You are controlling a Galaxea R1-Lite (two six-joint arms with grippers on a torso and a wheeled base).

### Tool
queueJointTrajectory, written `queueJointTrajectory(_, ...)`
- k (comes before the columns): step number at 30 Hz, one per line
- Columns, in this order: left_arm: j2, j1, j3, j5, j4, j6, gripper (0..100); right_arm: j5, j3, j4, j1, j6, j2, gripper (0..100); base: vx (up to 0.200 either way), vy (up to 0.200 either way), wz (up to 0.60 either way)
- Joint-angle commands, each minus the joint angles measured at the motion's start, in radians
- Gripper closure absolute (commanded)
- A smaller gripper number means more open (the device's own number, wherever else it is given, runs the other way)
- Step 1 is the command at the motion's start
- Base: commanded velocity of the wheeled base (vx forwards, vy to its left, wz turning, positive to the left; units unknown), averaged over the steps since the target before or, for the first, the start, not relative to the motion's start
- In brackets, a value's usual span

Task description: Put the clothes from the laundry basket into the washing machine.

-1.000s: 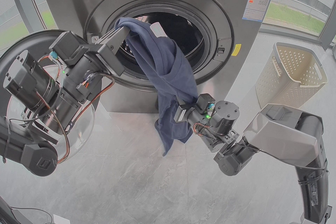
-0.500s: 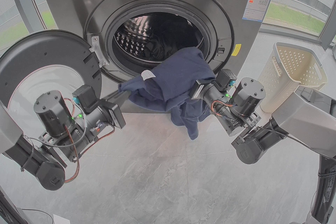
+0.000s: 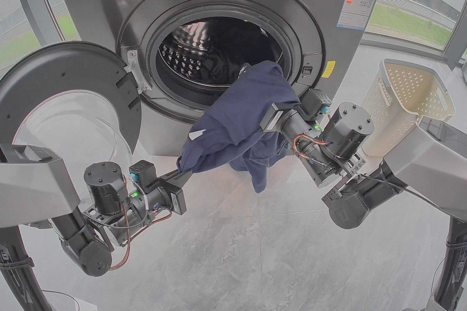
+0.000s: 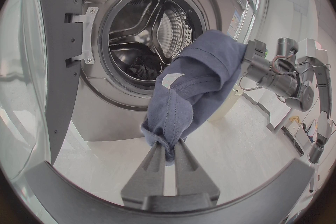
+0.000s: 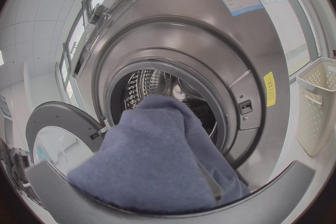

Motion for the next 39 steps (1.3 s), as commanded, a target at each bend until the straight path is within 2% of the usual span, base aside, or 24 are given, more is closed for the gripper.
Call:
queueJointTrajectory(1, 0.049, 0.007, -0.048, 0.004, -0.005, -0.006, 100, -0.004, 0.016, 0.002, 0.038, -0.001, -0.023, 100, 0.0, 0.0, 0.0)
queueJointTrajectory(3, 0.043, 0.007, -0.037, 0.003, -0.005, -0.001, 100, -0.006, 0.019, 0.002, 0.042, -0.001, -0.024, 100, 0.0, 0.0, 0.0)
queueJointTrajectory(4, 0.042, 0.005, -0.03, 0.001, -0.005, -0.001, 0, -0.006, 0.019, 0.002, 0.041, -0.002, -0.024, 100, 0.0, 0.0, 0.0)
queueJointTrajectory(8, 0.039, -0.001, -0.013, -0.003, -0.005, 0.0, 0, -0.006, 0.019, 0.004, 0.035, -0.002, -0.024, 100, 0.0, 0.0, 0.0)
queueJointTrajectory(9, 0.037, -0.002, 0.038, -0.01, -0.006, 0.012, 0, -0.006, 0.017, 0.004, 0.029, -0.002, -0.023, 100, 0.0, 0.0, 0.0)
queueJointTrajectory(10, 0.037, -0.005, 0.081, -0.045, -0.006, 0.037, 0, -0.006, 0.017, 0.004, 0.027, -0.002, -0.023, 100, 0.0, 0.0, 0.0)
queueJointTrajectory(11, 0.037, -0.007, 0.087, -0.052, -0.006, 0.042, 0, -0.006, 0.017, 0.004, 0.027, -0.002, -0.023, 100, 0.0, 0.0, 0.0)
queueJointTrajectory(12, 0.037, -0.007, 0.121, -0.092, -0.005, 0.066, 0, -0.006, 0.017, 0.005, 0.027, -0.002, -0.023, 100, 0.0, 0.0, 0.0)
queueJointTrajectory(16, 0.043, -0.024, 0.199, -0.145, -0.006, 0.103, 0, -0.006, 0.017, 0.004, 0.027, -0.002, -0.018, 100, 0.0, 0.0, 0.0)
queueJointTrajectory(29, -0.092, -0.047, 0.191, -0.157, -0.005, 0.097, 0, -0.006, 0.042, 0.001, 0.035, -0.002, -0.021, 100, 0.0, 0.0, 0.0)
queueJointTrajectory(35, -0.241, -0.047, 0.243, -0.155, 0.006, 0.098, 0, -0.012, 0.04, 0.002, 0.026, -0.002, -0.026, 100, 0.0, 0.0, 0.0)
queueJointTrajectory(37, -0.234, -0.047, 0.234, -0.155, -0.002, 0.101, 0, -0.012, 0.04, 0.002, 0.029, -0.001, -0.026, 100, 0.0, 0.0, 0.0)
queueJointTrajectory(39, -0.211, -0.045, 0.164, -0.148, -0.002, 0.089, 0, -0.012, 0.04, 0.002, 0.042, -0.001, -0.026, 100, 0.0, 0.0, 0.0)
